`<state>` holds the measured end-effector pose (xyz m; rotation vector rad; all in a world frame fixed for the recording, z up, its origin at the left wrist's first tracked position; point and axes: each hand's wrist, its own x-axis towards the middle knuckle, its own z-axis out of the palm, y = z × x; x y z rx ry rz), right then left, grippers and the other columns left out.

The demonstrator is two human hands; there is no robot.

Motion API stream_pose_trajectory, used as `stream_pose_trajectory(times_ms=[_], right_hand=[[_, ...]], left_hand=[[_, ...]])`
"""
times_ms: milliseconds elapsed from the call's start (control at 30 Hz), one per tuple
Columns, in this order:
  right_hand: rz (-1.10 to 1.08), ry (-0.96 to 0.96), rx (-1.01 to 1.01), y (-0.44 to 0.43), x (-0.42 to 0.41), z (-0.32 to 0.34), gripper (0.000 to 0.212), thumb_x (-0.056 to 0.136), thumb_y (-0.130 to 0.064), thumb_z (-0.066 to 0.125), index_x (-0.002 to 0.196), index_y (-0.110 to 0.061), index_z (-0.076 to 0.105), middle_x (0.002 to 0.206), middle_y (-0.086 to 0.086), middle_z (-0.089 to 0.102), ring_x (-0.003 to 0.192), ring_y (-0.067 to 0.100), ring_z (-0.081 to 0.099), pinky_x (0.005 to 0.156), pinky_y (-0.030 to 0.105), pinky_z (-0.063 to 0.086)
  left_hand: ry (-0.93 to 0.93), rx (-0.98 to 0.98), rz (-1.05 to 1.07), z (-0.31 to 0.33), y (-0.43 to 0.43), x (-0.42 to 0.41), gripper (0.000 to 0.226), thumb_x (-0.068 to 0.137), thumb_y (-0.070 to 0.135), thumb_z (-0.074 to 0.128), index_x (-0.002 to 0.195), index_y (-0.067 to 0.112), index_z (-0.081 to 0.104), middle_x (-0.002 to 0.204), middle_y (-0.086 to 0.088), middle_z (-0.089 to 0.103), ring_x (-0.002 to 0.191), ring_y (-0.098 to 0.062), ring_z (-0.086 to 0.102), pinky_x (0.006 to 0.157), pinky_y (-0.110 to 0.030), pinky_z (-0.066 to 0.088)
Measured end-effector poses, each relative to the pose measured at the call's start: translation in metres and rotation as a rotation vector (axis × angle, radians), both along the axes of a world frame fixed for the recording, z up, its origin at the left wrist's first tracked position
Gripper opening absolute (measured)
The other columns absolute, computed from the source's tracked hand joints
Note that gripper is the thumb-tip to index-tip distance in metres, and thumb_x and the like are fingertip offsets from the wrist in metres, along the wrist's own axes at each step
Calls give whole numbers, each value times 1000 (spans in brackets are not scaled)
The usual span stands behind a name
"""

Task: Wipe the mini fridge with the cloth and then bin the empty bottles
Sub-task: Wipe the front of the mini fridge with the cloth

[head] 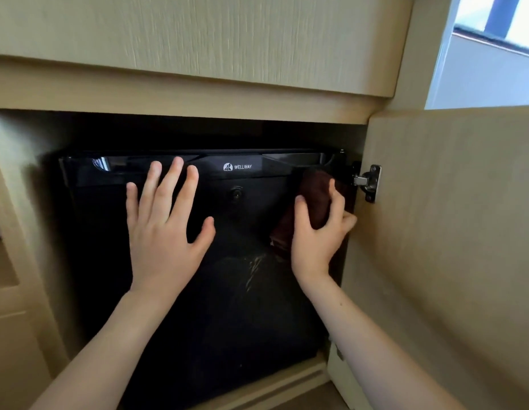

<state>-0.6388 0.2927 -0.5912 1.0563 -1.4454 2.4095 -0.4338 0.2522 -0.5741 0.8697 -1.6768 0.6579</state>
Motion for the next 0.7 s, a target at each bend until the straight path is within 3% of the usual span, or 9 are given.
stream_pose_trajectory(times_ms=[100,200,267,400,467,700], right_hand=[[-67,339,50,1,16,-9,60,84,-43,68,140,-38,48,110,-5,32,101,7,49,90,11,44],[-116,644,69,0,1,-11,62,84,-39,70,143,-30,49,112,-2,33,101,13,46,95,10,38],[-84,539,63,1,-11,-13,60,85,-38,71,141,-35,50,110,-5,33,100,6,47,92,7,39],[8,-78,5,4,-15,-21,53,88,-35,72,134,-47,48,113,-14,37,99,-6,49,78,3,40],[12,-236,-7,5,-16,-24,52,88,-35,71,135,-43,49,116,-7,39,99,-2,50,76,4,38],[-5,-52,-23,1,-23,8,55,86,-36,73,135,-43,51,111,-13,38,99,2,53,80,-1,41]], left_hand=[[16,5,-15,-1,-1,-2,71,88,34,57,153,14,35,160,-6,29,153,-22,10,124,-44,-2],[45,-16,-33,0,-3,-5,71,87,33,59,152,15,37,159,-6,30,153,-22,12,124,-44,-2],[49,-30,-40,0,-4,-5,70,87,33,59,151,15,38,159,-6,31,153,-22,13,124,-44,-2],[42,-25,-47,1,-2,-4,69,87,33,59,151,15,39,158,-7,32,152,-24,16,124,-44,-1],[51,-10,-55,1,0,-5,69,87,32,59,150,14,39,157,-7,33,152,-25,17,124,-44,-1],[75,-19,-76,1,-1,-8,69,86,30,61,150,13,41,157,-7,33,152,-24,16,124,-44,-1]])
